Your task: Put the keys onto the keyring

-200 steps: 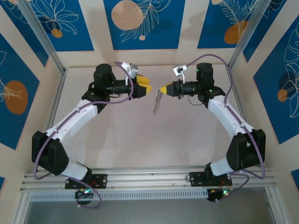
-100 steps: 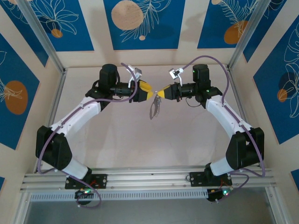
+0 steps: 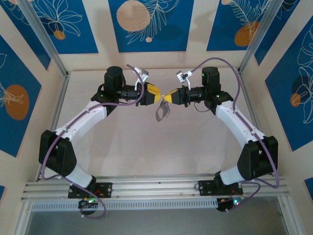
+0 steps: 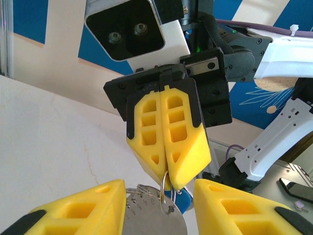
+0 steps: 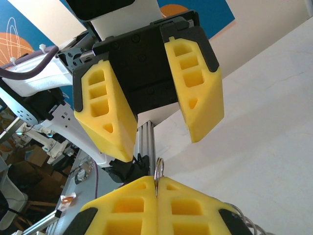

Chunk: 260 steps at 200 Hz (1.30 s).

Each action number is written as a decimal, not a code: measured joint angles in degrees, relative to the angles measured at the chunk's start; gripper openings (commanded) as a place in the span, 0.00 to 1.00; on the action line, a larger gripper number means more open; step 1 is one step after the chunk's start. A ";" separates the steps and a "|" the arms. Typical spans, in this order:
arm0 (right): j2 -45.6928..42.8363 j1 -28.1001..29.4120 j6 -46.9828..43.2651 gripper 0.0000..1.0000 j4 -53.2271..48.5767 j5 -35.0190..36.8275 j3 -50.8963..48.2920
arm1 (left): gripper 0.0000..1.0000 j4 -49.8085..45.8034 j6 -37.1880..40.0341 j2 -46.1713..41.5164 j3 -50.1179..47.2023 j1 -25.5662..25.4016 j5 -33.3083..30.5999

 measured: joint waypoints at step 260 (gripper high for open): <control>-0.52 0.37 1.66 0.00 2.62 0.92 0.00 | 0.06 6.60 -5.84 2.64 0.00 -0.09 3.82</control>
